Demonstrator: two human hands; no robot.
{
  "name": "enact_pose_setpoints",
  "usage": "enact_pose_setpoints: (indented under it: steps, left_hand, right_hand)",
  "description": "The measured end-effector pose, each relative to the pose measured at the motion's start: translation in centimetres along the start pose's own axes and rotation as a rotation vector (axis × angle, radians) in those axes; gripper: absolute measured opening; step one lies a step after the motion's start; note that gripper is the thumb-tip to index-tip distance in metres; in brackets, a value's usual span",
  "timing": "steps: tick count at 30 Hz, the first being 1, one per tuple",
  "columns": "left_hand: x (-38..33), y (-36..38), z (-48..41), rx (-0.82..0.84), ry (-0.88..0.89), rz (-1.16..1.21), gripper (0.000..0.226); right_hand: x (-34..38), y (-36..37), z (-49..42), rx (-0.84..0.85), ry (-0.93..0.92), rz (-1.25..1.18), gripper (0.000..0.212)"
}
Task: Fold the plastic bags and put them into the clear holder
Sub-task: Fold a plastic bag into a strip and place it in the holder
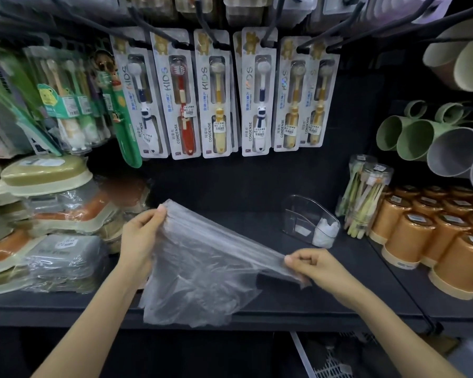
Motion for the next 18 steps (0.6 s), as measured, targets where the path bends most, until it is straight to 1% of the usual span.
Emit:
enact_pose_setpoints:
  steps: [2, 4, 5, 6, 7, 8, 9, 10, 11, 12, 13, 14, 15, 16, 17, 18]
  left_hand:
    - [1.4, 0.0, -0.4, 0.069, 0.088, -0.198, 0.025]
    - [2.6, 0.8, -0.7, 0.137, 0.204, -0.406, 0.037]
    - [3.2, 1.5, -0.8, 0.150, 0.238, -0.499, 0.042]
    - [3.7, 2.1, -1.0, 0.143, 0.258, -0.576, 0.044]
    - [4.4, 2.6, -1.3, 0.131, 0.267, -0.639, 0.044]
    - [5.1, 3.2, -1.5, 0.115, 0.260, -0.678, 0.044]
    - [5.9, 3.6, -1.9, 0.098, 0.229, -0.696, 0.044]
    - [6.4, 4.1, -2.2, 0.077, 0.190, -0.690, 0.043]
    - [7.0, 4.5, -2.4, 0.067, 0.144, -0.682, 0.043]
    - [7.4, 4.9, -2.5, 0.073, 0.085, -0.660, 0.043]
    - [7.7, 5.2, -2.7, 0.096, 0.006, -0.603, 0.044]
    - [7.7, 5.5, -3.0, 0.119, -0.115, -0.480, 0.045]
    - [7.3, 5.7, -3.2, 0.147, -0.282, -0.286, 0.049]
    - [6.9, 5.8, -3.3, 0.173, -0.457, -0.094, 0.054]
    - [6.5, 5.6, -3.2, 0.180, -0.574, 0.032, 0.059]
    - [6.1, 5.3, -3.1, 0.198, -0.618, 0.064, 0.062]
  right_hand:
    - [0.2, -1.0, -1.1, -0.101, 0.014, 0.030, 0.020]
    - [0.2, -2.1, -2.7, -0.254, 0.010, 0.032, 0.009]
    - [0.2, -2.6, -3.5, -0.370, -0.013, 0.078, 0.005]
    - [0.2, -2.9, -4.1, -0.513, -0.063, 0.181, 0.005]
    - [0.2, -2.9, -4.2, -0.653, -0.134, 0.296, 0.010]
    - [0.3, -2.8, -4.0, -0.744, -0.222, 0.369, 0.015]
    - [0.3, -2.4, -3.6, -0.743, -0.289, 0.390, 0.016]
    - [0.4, -1.8, -3.0, -0.649, -0.317, 0.388, 0.018]
    - [0.1, -1.0, -2.6, -0.509, -0.298, 0.408, 0.022]
    - [-0.4, -0.2, -2.4, -0.370, -0.245, 0.477, 0.031]
    - [-1.1, 0.6, -2.5, -0.274, -0.184, 0.593, 0.043]
    - [-1.9, 1.2, -2.9, -0.224, -0.127, 0.693, 0.056]
    - [-2.6, 1.7, -3.4, -0.208, -0.084, 0.740, 0.065]
    - [-3.2, 2.3, -3.8, -0.211, -0.046, 0.736, 0.068]
    - [-3.5, 2.8, -4.2, -0.227, -0.022, 0.697, 0.066]
    - [-3.7, 3.3, -4.6, -0.251, -0.007, 0.656, 0.062]
Point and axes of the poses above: each hand's wrist, its own z-axis away from the middle knuckle, its own y-axis out of the palm, x = y × z, the point moved 1 cm from there along -z, towards the middle knuckle, and after that the axes turned 14 degrees about y, right-handed, at the moved point
